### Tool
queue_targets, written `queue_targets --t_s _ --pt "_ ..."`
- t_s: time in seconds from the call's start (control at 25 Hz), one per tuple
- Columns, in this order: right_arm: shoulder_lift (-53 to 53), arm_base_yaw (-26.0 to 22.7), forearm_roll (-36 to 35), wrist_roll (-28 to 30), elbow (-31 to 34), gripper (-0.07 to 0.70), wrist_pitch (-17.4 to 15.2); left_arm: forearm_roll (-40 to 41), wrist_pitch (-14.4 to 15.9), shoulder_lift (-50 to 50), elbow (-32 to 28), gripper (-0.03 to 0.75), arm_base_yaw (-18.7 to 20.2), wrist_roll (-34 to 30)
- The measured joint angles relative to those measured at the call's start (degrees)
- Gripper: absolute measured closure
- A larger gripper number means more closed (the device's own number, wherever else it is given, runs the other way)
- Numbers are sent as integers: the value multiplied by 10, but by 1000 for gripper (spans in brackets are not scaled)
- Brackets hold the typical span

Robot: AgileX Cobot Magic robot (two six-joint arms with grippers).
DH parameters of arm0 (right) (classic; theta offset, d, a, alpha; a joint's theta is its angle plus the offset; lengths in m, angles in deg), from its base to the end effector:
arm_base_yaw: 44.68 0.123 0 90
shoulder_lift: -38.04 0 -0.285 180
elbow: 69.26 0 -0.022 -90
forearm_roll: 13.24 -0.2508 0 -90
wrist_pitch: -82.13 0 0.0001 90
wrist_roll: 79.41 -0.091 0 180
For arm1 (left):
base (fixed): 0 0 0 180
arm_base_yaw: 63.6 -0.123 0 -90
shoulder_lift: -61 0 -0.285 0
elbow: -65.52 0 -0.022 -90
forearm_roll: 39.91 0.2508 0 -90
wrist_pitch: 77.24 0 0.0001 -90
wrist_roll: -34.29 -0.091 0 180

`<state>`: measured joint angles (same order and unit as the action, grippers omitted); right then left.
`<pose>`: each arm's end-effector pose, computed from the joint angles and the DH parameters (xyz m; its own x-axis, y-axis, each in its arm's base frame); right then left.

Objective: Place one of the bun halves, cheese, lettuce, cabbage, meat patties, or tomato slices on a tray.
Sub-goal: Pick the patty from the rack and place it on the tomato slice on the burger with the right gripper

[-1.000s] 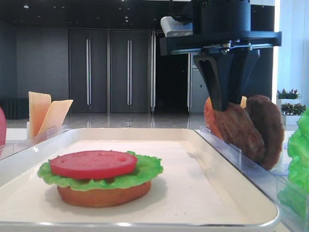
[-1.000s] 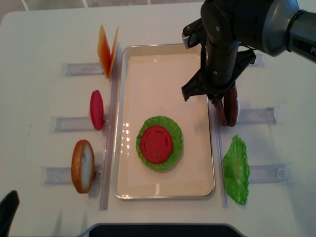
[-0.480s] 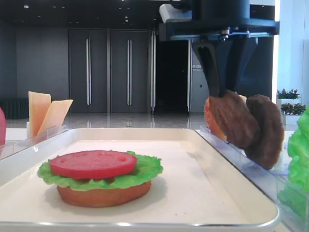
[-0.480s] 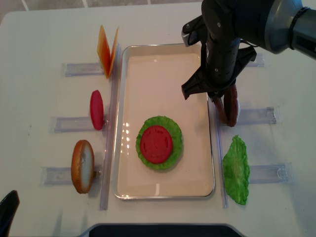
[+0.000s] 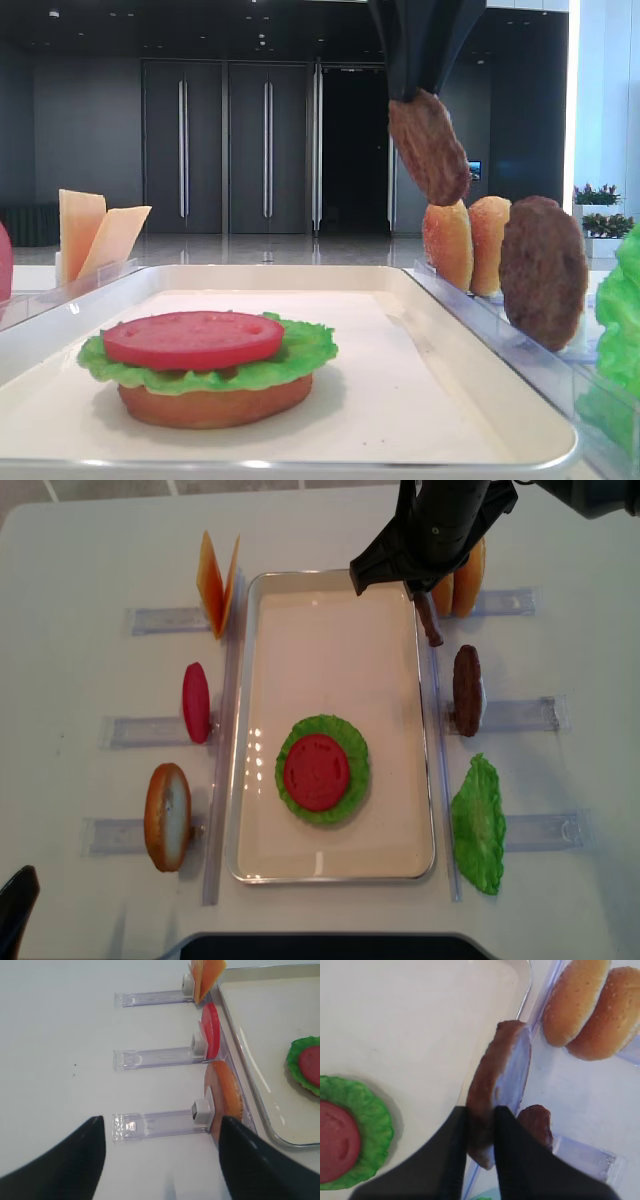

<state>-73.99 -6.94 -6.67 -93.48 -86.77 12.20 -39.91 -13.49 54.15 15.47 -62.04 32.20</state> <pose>0.3089 0.2267 0.3022 -0.8651 -0.4124 -0.2856 -0.4174 0.9076 -0.0460 -0.0066 0.0002 0.2659 -0.5083 0.0503 -0.8597 0.0458 0.9985 0.0314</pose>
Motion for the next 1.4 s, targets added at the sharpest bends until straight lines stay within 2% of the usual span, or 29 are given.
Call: queue_targets --t_s 0.36,0.84,1.4 --pt "5 -9 -16 15 0 484 -2 0 0 0 0 181 0 0" --pt "31 -115 -66 50 0 485 -4 0 0 0 0 181 0 0" --pt "34 -191 -66 56 0 485 -4 0 0 0 0 181 0 0"
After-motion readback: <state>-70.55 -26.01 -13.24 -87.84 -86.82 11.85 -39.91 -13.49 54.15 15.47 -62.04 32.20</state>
